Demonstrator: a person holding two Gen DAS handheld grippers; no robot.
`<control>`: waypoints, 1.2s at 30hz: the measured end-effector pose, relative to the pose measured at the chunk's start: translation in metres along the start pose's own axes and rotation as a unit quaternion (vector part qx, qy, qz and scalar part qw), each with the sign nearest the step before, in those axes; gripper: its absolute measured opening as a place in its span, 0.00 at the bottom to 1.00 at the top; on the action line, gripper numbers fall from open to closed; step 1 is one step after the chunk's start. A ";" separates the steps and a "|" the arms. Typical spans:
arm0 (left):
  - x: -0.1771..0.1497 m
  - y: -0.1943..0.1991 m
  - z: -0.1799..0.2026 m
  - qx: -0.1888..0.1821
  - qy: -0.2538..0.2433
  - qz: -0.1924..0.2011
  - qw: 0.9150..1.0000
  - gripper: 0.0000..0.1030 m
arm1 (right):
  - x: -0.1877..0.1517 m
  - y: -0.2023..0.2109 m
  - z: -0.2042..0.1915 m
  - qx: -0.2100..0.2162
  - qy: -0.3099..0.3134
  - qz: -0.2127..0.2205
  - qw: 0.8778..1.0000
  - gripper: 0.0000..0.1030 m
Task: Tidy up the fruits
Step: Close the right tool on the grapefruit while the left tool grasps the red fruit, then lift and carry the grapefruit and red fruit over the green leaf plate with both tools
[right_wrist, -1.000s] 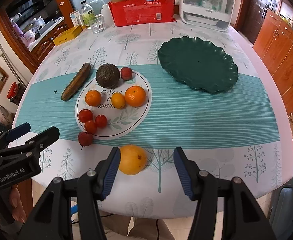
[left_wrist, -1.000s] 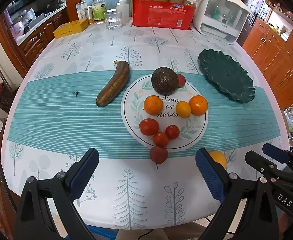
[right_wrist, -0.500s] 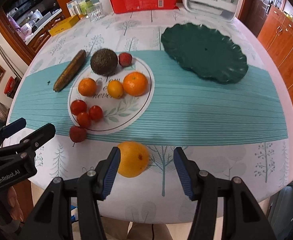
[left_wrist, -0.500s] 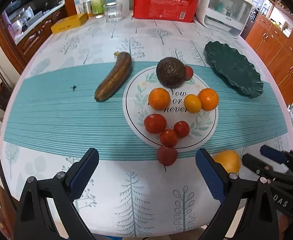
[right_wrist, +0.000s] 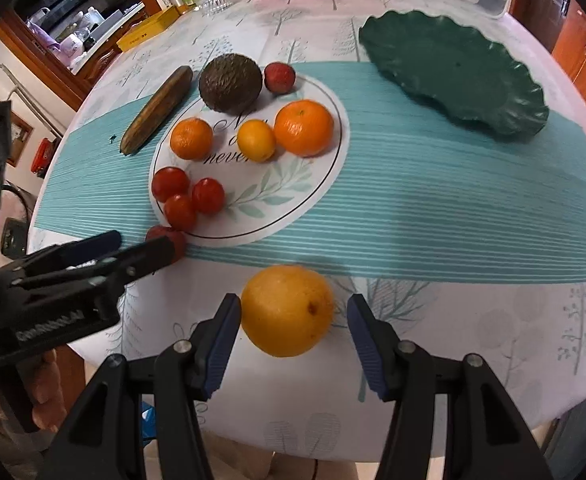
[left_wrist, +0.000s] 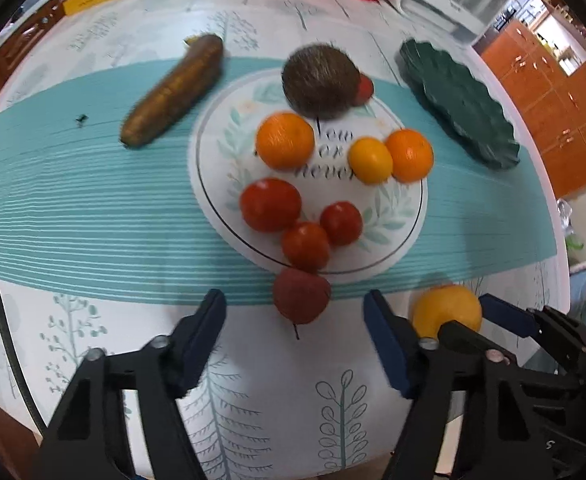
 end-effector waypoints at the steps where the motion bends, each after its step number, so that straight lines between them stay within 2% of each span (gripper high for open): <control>1: -0.001 -0.004 -0.001 -0.002 0.002 -0.006 1.000 0.55 | 0.000 -0.001 0.000 0.003 -0.001 -0.001 1.000 0.54; 6: -0.001 -0.013 -0.003 -0.007 0.009 -0.016 1.000 0.51 | -0.002 -0.008 -0.003 0.015 0.001 -0.013 1.000 0.54; 14: -0.001 -0.016 -0.002 -0.018 0.015 -0.021 0.999 0.30 | -0.002 -0.015 -0.004 0.014 0.005 -0.013 1.000 0.54; 27: -0.001 -0.015 0.011 -0.011 -0.004 -0.009 1.000 0.28 | -0.005 -0.017 0.001 0.020 0.001 -0.012 1.000 0.52; 32: 0.000 -0.004 0.026 -0.007 -0.033 0.009 0.999 0.28 | -0.001 -0.003 0.011 0.035 -0.022 0.015 0.999 0.52; 36: 0.003 0.011 0.040 -0.023 -0.043 0.024 0.999 0.28 | 0.004 0.014 0.021 0.054 -0.043 0.048 0.996 0.52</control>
Point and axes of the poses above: each gripper's, at about its wrist camera, not at the fingertips, and y roughly against the way its jaws point, z to its right, x to its top, the point moved 6 cm from there along -y, roughly the way its jaws point, and after that the axes turned 11 degrees about -x, right-handed, at the moved point
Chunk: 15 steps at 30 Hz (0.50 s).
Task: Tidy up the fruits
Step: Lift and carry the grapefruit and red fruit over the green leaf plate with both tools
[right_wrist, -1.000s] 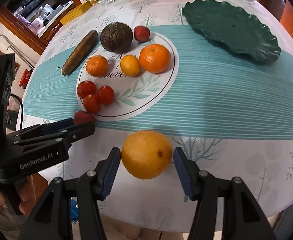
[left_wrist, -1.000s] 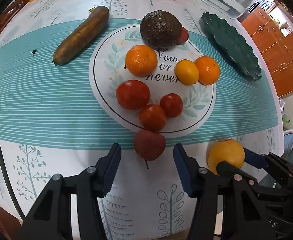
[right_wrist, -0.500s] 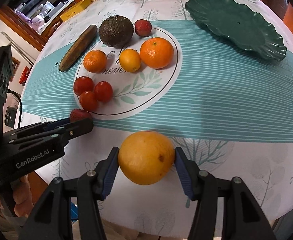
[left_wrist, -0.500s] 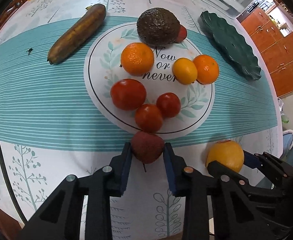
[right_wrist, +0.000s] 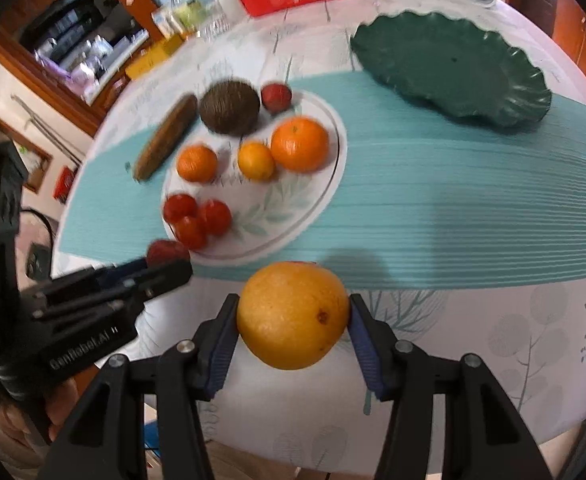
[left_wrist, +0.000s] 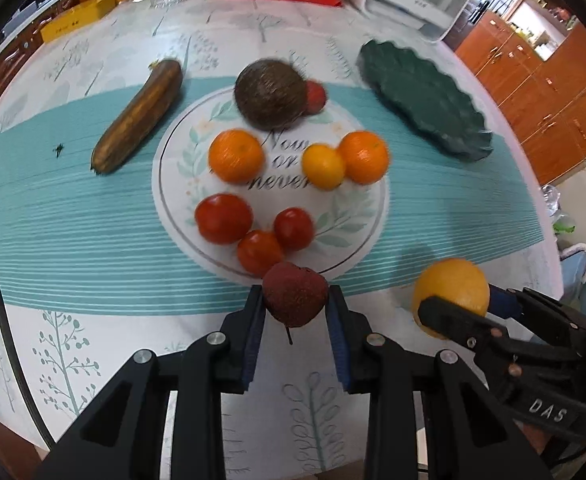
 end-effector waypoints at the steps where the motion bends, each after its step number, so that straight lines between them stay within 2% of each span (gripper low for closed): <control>1: 0.003 0.005 0.005 -0.005 -0.004 0.006 1.000 0.28 | 0.002 0.004 0.002 0.003 -0.004 0.008 1.000 0.52; 9: 0.041 0.037 0.057 -0.032 -0.057 0.048 0.997 0.28 | 0.029 0.046 0.028 0.011 -0.036 0.072 0.997 0.52; 15: 0.083 0.058 0.104 -0.045 -0.115 0.081 0.989 0.28 | 0.059 0.084 0.059 -0.006 -0.055 0.136 0.989 0.52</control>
Point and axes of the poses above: each gripper's, at about its wrist camera, not at the fingertips, and y roughly against the way its jaws point, z to its right, x to its top, the point moved 6 cm from there along -y, roughly the way its jaws point, and after that the axes turned 11 degrees about -x, right-handed, at the moved point
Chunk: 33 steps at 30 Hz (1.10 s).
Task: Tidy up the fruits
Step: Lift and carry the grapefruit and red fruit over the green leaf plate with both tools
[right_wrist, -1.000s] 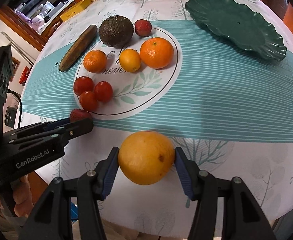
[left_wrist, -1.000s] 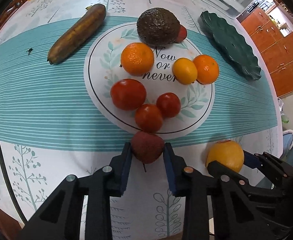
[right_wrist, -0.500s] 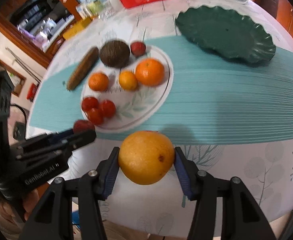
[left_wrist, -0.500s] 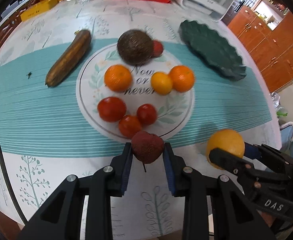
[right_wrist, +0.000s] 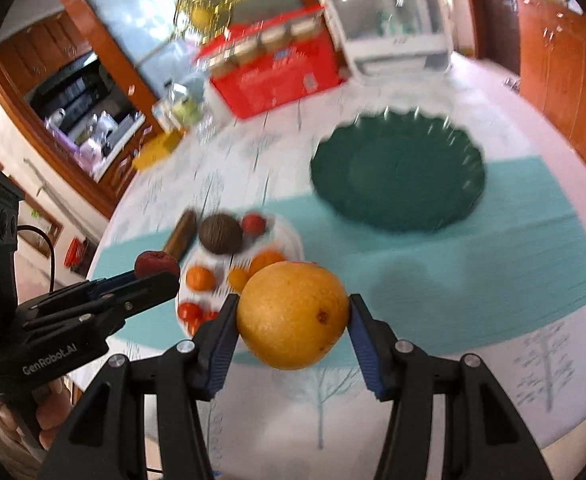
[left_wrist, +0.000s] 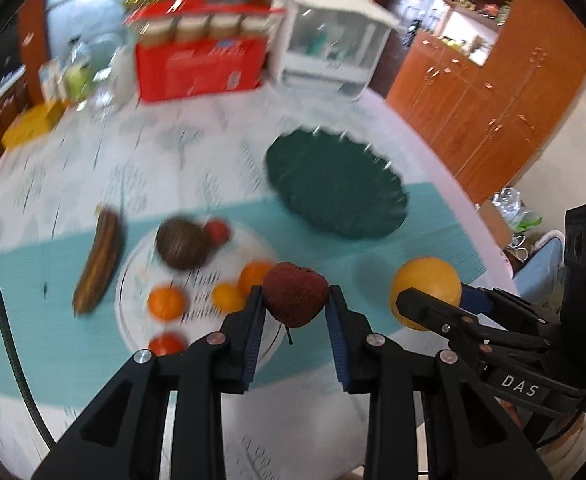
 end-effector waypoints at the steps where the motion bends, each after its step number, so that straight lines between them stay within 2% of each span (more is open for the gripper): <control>1: 0.007 0.001 0.006 -0.002 -0.008 0.005 1.000 0.28 | 0.006 0.004 0.003 -0.004 -0.002 0.009 1.000 0.52; 5: 0.042 -0.004 0.026 -0.010 -0.036 0.019 0.999 0.28 | 0.033 0.012 0.019 -0.025 -0.013 0.044 0.999 0.52; 8: 0.066 -0.017 0.034 -0.014 -0.047 0.018 0.999 0.28 | 0.052 0.009 0.031 -0.056 -0.017 0.067 0.996 0.52; 13: 0.099 -0.048 0.034 -0.009 -0.057 0.012 0.998 0.28 | 0.074 -0.009 0.054 -0.119 -0.023 0.071 0.990 0.52; 20: 0.127 -0.117 0.021 0.002 -0.062 -0.024 0.998 0.28 | 0.098 -0.065 0.074 -0.190 -0.019 0.046 0.980 0.52; 26: 0.131 -0.189 0.000 0.010 -0.053 -0.079 0.995 0.28 | 0.103 -0.114 0.090 -0.200 -0.033 0.005 0.979 0.52; 33: 0.116 -0.244 -0.017 0.012 -0.048 -0.132 0.990 0.28 | 0.097 -0.158 0.100 -0.221 -0.022 -0.038 0.974 0.52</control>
Point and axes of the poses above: each gripper's, at about its wrist camera, not at the fingertips, and y roughly against the way its jaws point, z to its right, x to its top, the point moved 6 cm from there along -y, roughly the way its jaws point, and after that the axes turned 11 degrees about -x, right-handed, at the moved point
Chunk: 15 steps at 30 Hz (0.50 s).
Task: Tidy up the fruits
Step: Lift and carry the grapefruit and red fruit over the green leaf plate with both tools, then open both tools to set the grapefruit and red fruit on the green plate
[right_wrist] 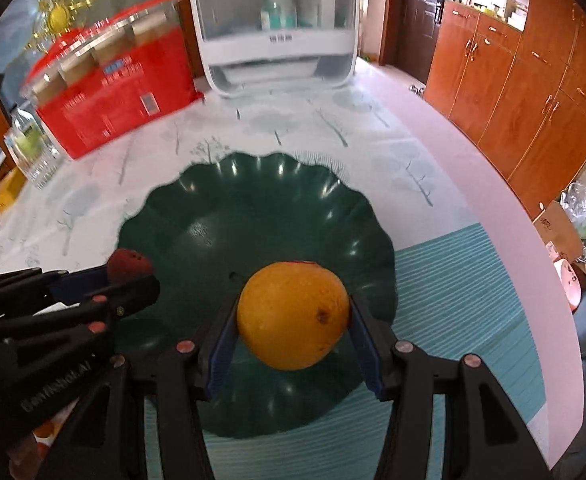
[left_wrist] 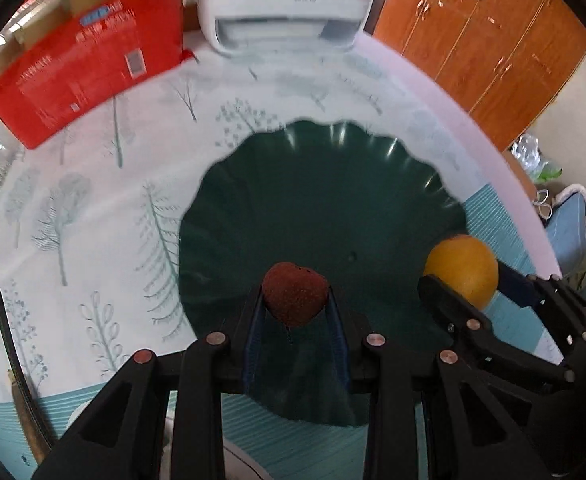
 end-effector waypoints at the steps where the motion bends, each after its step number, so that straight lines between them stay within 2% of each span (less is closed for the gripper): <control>1: -0.001 -0.005 -0.002 -0.001 0.002 -0.005 1.000 0.28 | -0.001 -0.004 -0.001 0.001 0.001 -0.006 1.000 0.52; 4: -0.002 -0.014 -0.005 0.000 0.002 -0.012 1.000 0.29 | -0.004 -0.013 -0.003 0.004 0.006 -0.024 1.000 0.53; 6: -0.003 -0.017 -0.007 0.002 0.002 -0.015 1.000 0.31 | -0.004 -0.013 -0.004 -0.002 0.011 -0.018 1.000 0.53; 8: -0.004 -0.017 -0.009 0.009 0.002 -0.011 1.000 0.38 | -0.002 -0.010 -0.005 -0.017 0.022 -0.005 1.000 0.54; 10: -0.004 -0.016 -0.012 0.022 0.006 -0.008 1.000 0.53 | 0.000 -0.008 -0.003 -0.030 0.031 0.002 0.999 0.54; 11: -0.003 -0.015 -0.015 0.028 0.011 -0.007 1.000 0.57 | 0.001 -0.007 -0.003 -0.032 0.033 0.004 0.999 0.54; 15: -0.002 -0.008 -0.019 0.016 0.019 0.000 1.000 0.65 | 0.004 -0.005 0.003 -0.022 0.025 0.003 0.999 0.55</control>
Point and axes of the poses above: each gripper's, at about its wrist camera, not at the fingertips, and y roughly against the way its jaws point, z to its right, x to its top, the point moved 6 cm from there along -y, roughly the way its jaws point, and after that the axes turned 11 degrees about -x, right-handed, at the moved point
